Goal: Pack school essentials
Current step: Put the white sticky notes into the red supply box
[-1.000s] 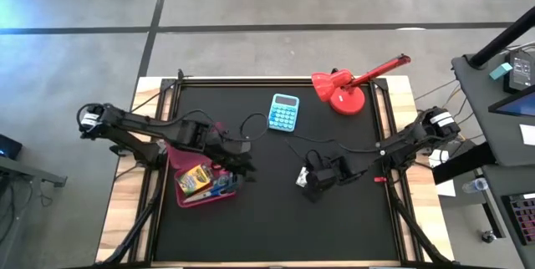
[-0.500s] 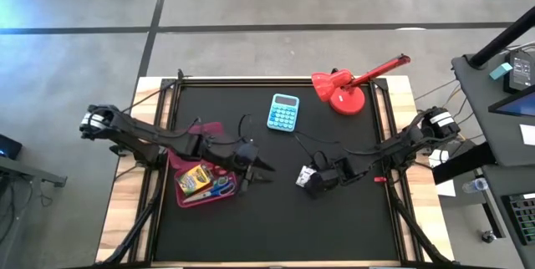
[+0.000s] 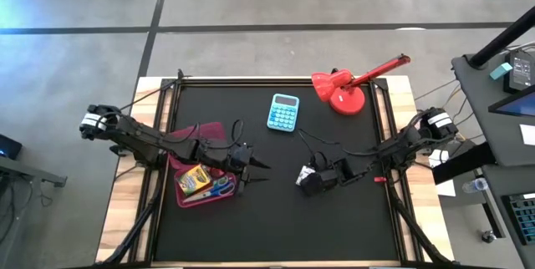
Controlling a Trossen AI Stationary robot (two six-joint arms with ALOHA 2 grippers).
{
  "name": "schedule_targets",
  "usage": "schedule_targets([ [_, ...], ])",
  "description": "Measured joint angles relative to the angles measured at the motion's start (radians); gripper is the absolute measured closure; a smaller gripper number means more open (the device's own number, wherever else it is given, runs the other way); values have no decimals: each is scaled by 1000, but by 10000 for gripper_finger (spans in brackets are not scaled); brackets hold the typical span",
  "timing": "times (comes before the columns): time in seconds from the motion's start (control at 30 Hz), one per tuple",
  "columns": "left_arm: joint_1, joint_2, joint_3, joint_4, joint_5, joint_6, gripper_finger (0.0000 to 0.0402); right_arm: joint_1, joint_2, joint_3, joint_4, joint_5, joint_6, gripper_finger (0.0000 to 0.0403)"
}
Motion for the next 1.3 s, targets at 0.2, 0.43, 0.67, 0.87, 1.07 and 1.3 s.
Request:
schedule_targets([
  [0.2, 0, 24, -9, 4, -3, 84, 246, 0, 78, 18, 76, 6, 69, 239],
  [0.43, 0, 142, -8, 85, -9, 94, 246, -8, 168, 107, 182, -1, 95, 239],
  [0.67, 0, 256, -8, 159, -9, 51, 246, -30, 174, 201, 31, -16, 25, 241],
  [0.87, -2, 360, -8, 203, -9, -35, 247, -35, 105, 224, -86, -3, -6, 258],
  [1.07, -3, 438, 34, 263, -9, -37, 247, -35, 95, 215, -110, -6, -26, 280],
  [1.3, -6, 485, 102, 260, -9, -37, 247, -31, 118, 178, -76, -34, -60, 289],
])
